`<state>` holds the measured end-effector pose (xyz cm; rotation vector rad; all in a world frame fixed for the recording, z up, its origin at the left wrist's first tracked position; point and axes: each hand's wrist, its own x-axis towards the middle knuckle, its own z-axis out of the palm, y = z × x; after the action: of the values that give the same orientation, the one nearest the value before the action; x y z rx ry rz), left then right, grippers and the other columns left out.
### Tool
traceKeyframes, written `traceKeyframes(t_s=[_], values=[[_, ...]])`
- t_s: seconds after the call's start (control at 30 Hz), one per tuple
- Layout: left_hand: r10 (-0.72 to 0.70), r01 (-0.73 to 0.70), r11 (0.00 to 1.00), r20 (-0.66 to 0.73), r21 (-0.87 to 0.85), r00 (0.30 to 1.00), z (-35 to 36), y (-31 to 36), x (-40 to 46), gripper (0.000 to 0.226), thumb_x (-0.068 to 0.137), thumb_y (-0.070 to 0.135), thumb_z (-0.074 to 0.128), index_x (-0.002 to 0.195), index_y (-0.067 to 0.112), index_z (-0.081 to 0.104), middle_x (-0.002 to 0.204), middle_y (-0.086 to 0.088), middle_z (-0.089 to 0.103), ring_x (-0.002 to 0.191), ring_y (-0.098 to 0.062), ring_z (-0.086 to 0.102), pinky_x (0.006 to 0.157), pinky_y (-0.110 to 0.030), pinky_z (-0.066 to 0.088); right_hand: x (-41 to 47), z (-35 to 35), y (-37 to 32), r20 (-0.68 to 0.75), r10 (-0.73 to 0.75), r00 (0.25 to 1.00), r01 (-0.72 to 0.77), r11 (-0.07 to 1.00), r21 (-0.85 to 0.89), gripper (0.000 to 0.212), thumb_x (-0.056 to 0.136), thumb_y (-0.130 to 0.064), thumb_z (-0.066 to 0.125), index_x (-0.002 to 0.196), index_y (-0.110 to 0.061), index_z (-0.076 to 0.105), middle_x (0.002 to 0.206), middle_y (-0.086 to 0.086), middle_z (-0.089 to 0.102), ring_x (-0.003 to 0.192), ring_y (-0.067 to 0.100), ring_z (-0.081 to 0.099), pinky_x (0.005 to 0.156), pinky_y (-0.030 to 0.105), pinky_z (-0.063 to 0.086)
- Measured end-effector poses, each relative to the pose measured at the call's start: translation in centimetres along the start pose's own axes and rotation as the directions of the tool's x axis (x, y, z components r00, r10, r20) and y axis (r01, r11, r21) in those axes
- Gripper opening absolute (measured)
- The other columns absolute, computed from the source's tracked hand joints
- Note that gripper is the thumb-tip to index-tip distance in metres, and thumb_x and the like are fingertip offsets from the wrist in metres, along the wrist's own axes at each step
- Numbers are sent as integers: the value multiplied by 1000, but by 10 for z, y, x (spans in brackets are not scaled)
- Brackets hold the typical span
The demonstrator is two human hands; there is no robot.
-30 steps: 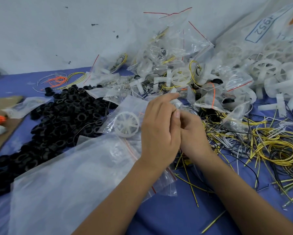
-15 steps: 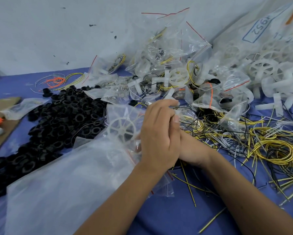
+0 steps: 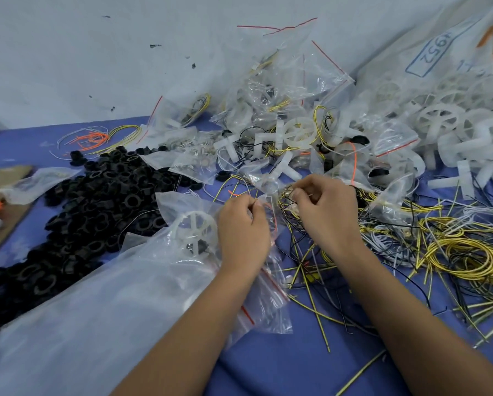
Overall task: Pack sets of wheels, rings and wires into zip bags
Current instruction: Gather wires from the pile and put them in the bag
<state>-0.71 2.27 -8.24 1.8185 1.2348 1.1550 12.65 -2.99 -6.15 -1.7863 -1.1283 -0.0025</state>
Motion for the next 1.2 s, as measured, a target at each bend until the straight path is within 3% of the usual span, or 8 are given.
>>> traceKeyframes(t_s=[0.17, 0.33, 0.53, 0.77, 0.9, 1.0, 1.07, 1.2], values=[[115, -113, 990, -21, 86, 993, -1, 8, -7, 17, 98, 23, 59, 81, 17, 60, 94, 1, 57, 97, -25, 52, 86, -36, 39, 42, 12, 14, 169, -131, 977, 190, 893, -407, 24, 94, -13, 57, 106, -20, 76, 115, 10, 64, 114, 35, 46, 94, 35, 36], [285, -278, 912, 19, 301, 958, -1, 18, -17, 16, 95, 26, 57, 81, 19, 59, 92, 1, 53, 89, -20, 48, 77, -33, 40, 73, 25, 20, 496, 109, 861, 208, 814, -542, 40, 99, -17, 47, 130, -37, 65, 149, 7, 46, 142, 37, 24, 111, 54, 29], [138, -196, 912, 181, 361, 974, -2, 17, -16, 23, 95, 33, 54, 75, 23, 48, 79, 1, 60, 77, -25, 58, 63, -35, 37, 73, 23, 23, 405, 99, 909, 140, 843, -520, 30, 102, -19, 52, 119, -34, 72, 142, 7, 49, 140, 35, 28, 113, 58, 24], [105, -158, 930, 173, 331, 979, -4, 12, -10, 28, 91, 29, 57, 66, 20, 48, 64, 3, 54, 65, -24, 53, 59, -33, 35, 45, -4, 16, 98, -161, 982, 174, 972, -156, 22, 95, -1, 62, 100, -16, 78, 106, 8, 65, 87, 19, 60, 76, 18, 43], [-14, 5, 991, 62, 137, 998, -8, 10, 1, 26, 94, 22, 58, 69, 18, 56, 65, 6, 58, 70, -21, 57, 65, -35, 41, 12, -18, 9, -95, -53, 994, 70, 978, 196, 21, 101, -10, 58, 101, -25, 73, 80, 3, 67, 65, 9, 60, 61, 17, 47], [-128, 128, 990, 9, -53, 992, -7, 9, 6, 23, 94, 24, 58, 74, 13, 61, 66, -5, 65, 71, -31, 62, 66, -37, 45, -9, -22, 0, 128, 172, 977, -209, 635, 743, 20, 103, -9, 54, 97, -19, 70, 74, 1, 68, 63, 14, 62, 63, 26, 53], [-175, 172, 969, 0, -180, 985, -6, 9, 7, 25, 94, 23, 57, 74, 8, 58, 64, -9, 63, 66, -34, 62, 62, -37, 44, -15, -21, -4, 285, 173, 943, -332, 412, 849, 21, 102, -10, 54, 92, -16, 71, 77, 5, 68, 62, 16, 60, 62, 29, 51], [-113, 89, 945, -60, -314, 992, -7, 16, 4, 32, 98, 22, 59, 67, 19, 53, 58, 13, 50, 55, -9, 45, 60, -27, 38, -18, -14, -6, 341, 179, 923, -385, 469, 795, 15, 102, -12, 57, 96, -7, 69, 76, 11, 67, 58, 18, 56, 53, 26, 43]])
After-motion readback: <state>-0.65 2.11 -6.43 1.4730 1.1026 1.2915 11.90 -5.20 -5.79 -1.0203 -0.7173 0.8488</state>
